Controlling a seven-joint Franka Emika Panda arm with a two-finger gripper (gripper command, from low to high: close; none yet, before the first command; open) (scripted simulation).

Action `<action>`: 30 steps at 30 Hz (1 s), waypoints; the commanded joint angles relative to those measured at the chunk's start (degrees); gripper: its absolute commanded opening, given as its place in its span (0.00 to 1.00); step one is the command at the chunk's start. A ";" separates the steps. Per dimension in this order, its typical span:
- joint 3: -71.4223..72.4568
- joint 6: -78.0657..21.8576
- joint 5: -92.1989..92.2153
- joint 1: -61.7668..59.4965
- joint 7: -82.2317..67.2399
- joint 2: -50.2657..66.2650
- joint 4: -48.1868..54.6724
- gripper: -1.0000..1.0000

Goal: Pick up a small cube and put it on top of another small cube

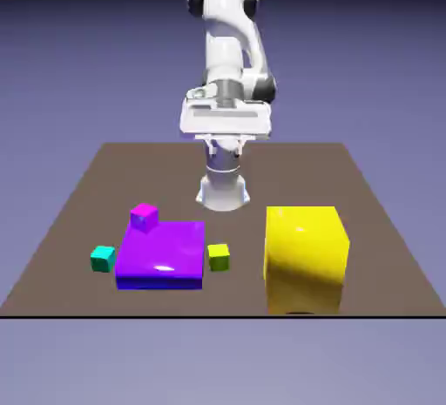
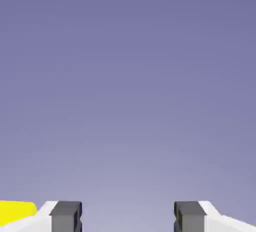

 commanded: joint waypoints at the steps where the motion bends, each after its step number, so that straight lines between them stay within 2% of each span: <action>1: 0.18 -0.89 -2.50 -0.14 -2.12 1.58 0.01 0.50; 20: 3.63 -17.74 -49.82 -2.80 -42.35 31.52 0.10 0.50; 22: 3.65 -17.80 -49.99 -2.81 -42.49 31.63 0.10 0.50; 30: -1.83 -12.78 -69.91 -2.20 -25.90 45.52 6.26 0.50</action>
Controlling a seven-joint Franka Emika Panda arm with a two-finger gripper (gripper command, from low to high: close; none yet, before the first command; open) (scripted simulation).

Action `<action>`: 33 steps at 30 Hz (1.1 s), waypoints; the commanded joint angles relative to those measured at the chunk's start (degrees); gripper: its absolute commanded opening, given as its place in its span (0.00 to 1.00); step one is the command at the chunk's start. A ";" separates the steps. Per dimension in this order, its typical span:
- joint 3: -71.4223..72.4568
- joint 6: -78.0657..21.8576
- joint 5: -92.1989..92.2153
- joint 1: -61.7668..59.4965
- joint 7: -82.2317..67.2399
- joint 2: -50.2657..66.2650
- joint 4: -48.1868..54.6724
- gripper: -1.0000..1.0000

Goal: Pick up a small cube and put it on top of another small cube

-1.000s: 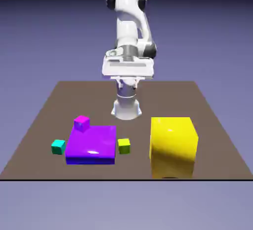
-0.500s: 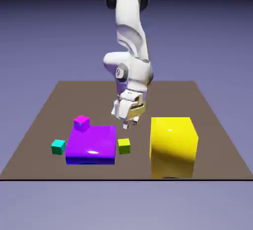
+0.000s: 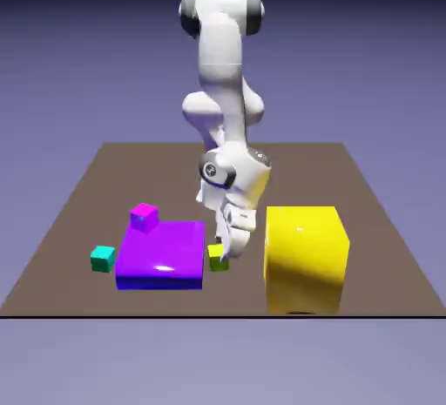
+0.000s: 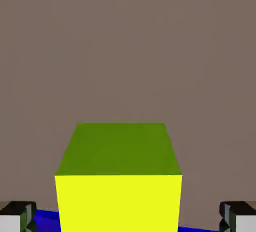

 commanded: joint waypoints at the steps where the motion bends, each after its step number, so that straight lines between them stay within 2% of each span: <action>1: -0.67 0.62 -2.45 0.08 2.04 1.71 0.76 0.50; 2: -0.67 0.62 -2.45 0.08 2.04 1.71 0.76 0.00; 12: 5.47 -5.02 19.91 -0.61 -16.59 -13.89 -6.15 0.00; 14: 6.10 -5.51 21.22 -1.02 -14.99 -15.92 -5.67 0.00; 29: -25.04 -41.20 46.37 0.12 0.43 -35.35 3.97 0.00; 32: -27.75 -42.59 46.00 0.76 -0.91 -33.62 3.85 0.00; 33: -28.26 -40.10 45.67 0.51 -0.85 -32.05 2.95 0.00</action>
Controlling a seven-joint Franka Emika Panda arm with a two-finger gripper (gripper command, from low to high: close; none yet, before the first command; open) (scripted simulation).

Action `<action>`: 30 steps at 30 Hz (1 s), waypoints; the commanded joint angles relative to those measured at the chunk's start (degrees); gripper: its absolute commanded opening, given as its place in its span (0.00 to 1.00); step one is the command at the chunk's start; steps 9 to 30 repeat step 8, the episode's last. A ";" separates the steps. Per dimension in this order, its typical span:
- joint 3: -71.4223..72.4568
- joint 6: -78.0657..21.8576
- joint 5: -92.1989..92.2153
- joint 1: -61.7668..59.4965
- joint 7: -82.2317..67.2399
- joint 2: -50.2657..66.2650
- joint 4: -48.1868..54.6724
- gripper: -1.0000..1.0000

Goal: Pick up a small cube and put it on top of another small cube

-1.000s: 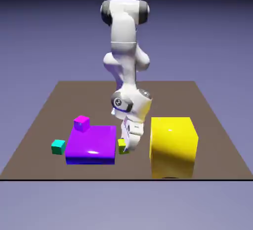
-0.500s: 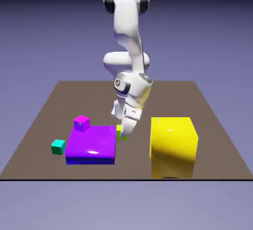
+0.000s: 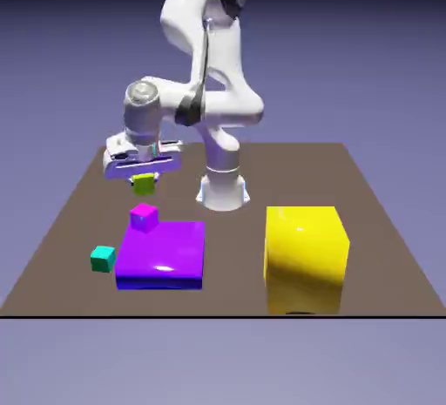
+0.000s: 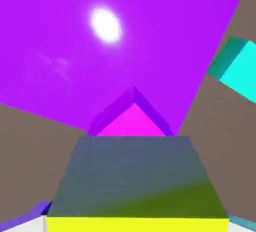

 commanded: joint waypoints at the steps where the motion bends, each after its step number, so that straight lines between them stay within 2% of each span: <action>1: -0.52 2.53 -0.50 -0.26 0.15 1.58 -0.90 0.00; 5: -2.21 10.75 -1.59 -1.11 0.36 6.80 -3.89 0.00; 6: -2.21 10.75 -1.59 -1.11 0.36 6.80 -3.89 1.00; 8: -1.70 8.27 -1.26 -0.85 0.29 5.22 -2.99 1.00; 30: -1.70 8.27 -1.26 -0.85 0.29 5.22 -2.99 1.00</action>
